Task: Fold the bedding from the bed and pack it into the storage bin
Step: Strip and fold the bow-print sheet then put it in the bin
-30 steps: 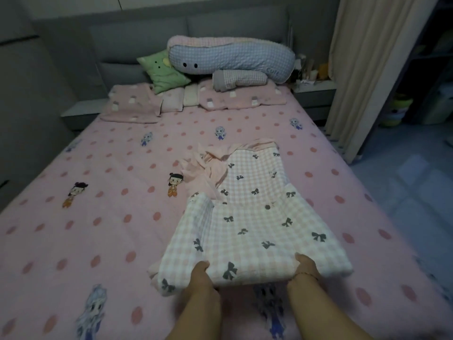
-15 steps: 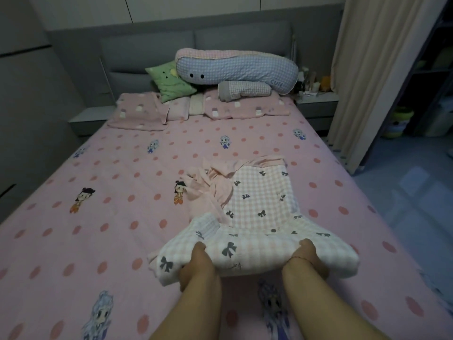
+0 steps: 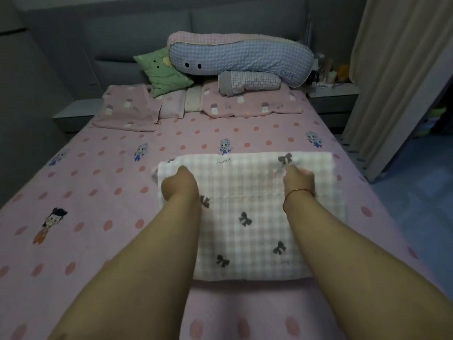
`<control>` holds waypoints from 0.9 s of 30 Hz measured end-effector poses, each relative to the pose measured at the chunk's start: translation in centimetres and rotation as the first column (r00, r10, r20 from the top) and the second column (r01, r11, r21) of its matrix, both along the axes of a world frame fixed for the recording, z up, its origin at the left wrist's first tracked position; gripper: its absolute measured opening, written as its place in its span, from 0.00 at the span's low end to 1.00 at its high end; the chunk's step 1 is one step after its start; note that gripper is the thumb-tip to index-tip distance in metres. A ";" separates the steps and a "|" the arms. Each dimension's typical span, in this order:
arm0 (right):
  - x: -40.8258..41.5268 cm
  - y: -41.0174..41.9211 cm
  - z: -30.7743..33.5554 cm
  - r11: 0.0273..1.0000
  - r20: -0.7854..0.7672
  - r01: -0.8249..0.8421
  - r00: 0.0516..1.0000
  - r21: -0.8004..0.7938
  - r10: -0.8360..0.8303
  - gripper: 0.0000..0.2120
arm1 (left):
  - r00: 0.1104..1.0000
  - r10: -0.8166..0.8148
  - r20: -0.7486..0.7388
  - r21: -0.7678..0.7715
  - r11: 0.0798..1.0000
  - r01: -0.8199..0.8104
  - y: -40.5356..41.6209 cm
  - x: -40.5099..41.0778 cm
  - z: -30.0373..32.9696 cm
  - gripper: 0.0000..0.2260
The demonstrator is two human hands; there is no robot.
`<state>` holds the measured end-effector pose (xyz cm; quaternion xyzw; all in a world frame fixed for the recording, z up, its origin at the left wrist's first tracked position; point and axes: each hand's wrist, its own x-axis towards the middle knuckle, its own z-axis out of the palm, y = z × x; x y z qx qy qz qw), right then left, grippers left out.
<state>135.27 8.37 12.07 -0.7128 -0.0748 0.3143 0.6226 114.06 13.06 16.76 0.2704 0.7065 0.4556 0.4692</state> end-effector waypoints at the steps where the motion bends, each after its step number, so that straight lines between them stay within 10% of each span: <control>1: 0.4 1.1 -0.6 0.994 0.099 -0.106 0.989 -0.005 0.106 0.04 | 0.987 -0.055 -0.151 0.038 0.997 0.061 1.3 0.6 -0.7 0.17; 7: 1.6 0.3 -9.3 0.726 0.299 -0.494 0.686 -0.479 0.664 0.17 | 0.674 -0.474 -0.566 -0.198 0.872 0.447 0.7 2.4 -10.7 0.20; 14: 5.0 -0.2 -15.5 0.602 0.425 -0.347 0.465 -0.720 0.776 0.24 | 0.246 -0.598 -0.763 -0.418 0.747 0.517 2.1 3.1 -16.8 0.20; 22: 8.4 1.8 -15.9 0.615 0.458 -0.060 0.612 -0.786 0.645 0.27 | -0.036 -0.621 -0.783 -0.515 0.615 0.598 5.0 4.6 -17.6 0.29; 27: 7.4 3.4 -17.8 0.388 0.238 -0.168 0.556 -0.906 0.796 0.26 | -0.222 -0.584 -0.781 -0.552 0.480 0.682 6.3 6.4 -18.3 0.31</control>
